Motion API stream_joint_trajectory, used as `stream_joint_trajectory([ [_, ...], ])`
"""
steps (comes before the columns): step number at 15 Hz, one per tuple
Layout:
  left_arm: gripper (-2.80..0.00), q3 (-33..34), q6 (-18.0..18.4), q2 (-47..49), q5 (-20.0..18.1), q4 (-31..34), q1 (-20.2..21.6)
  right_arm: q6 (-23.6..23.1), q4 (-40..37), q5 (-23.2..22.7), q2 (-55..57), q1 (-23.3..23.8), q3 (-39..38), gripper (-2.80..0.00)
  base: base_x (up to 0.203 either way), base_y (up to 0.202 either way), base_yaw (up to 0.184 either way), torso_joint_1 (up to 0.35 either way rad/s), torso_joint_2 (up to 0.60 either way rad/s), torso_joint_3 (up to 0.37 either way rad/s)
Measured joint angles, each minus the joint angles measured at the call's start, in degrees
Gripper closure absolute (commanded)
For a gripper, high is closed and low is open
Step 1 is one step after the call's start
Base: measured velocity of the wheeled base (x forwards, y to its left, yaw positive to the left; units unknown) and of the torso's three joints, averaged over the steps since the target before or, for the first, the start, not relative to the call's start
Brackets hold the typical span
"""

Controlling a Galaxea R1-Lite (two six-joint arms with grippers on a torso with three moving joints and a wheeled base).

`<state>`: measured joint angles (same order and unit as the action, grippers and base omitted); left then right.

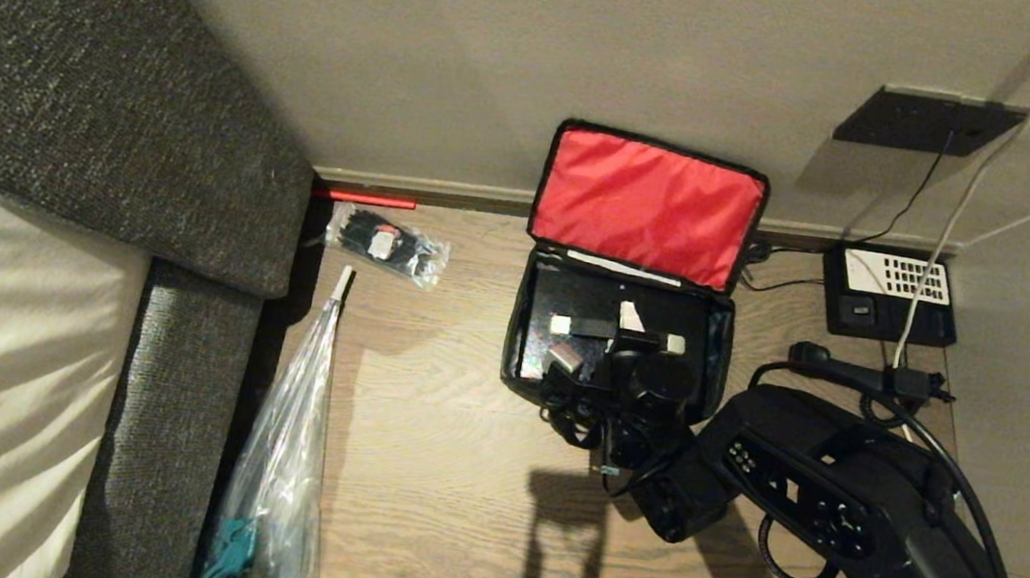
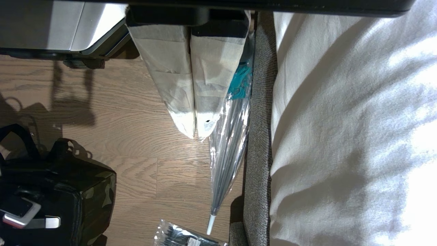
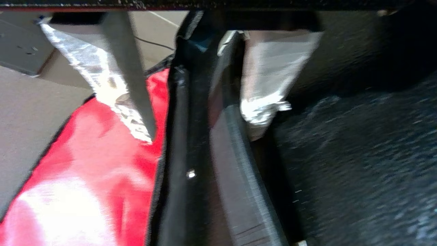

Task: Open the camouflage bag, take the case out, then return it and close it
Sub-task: Grip the handle

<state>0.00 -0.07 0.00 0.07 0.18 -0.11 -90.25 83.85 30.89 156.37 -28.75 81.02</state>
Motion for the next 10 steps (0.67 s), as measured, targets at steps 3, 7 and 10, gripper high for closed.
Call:
stream_joint_trajectory([
  [3,0.0,0.0,0.02,0.0,0.0,0.0,0.01,0.27,0.5,-0.05,0.28,-0.13,-0.5,0.0,0.0,0.0,0.0,0.0,0.0,0.0],
  [7,0.0,0.0,0.02,0.0,0.0,0.0,0.0,1.36,1.57,0.28,-0.52,-0.35,-2.92,0.0,0.0,0.0,0.0,0.0,0.0,0.0],
  [10,0.0,0.0,0.0,0.0,0.0,0.0,0.01,1.4,1.66,0.52,-2.66,-0.74,-5.38,0.0,0.0,0.0,0.0,0.0,0.0,0.0],
])
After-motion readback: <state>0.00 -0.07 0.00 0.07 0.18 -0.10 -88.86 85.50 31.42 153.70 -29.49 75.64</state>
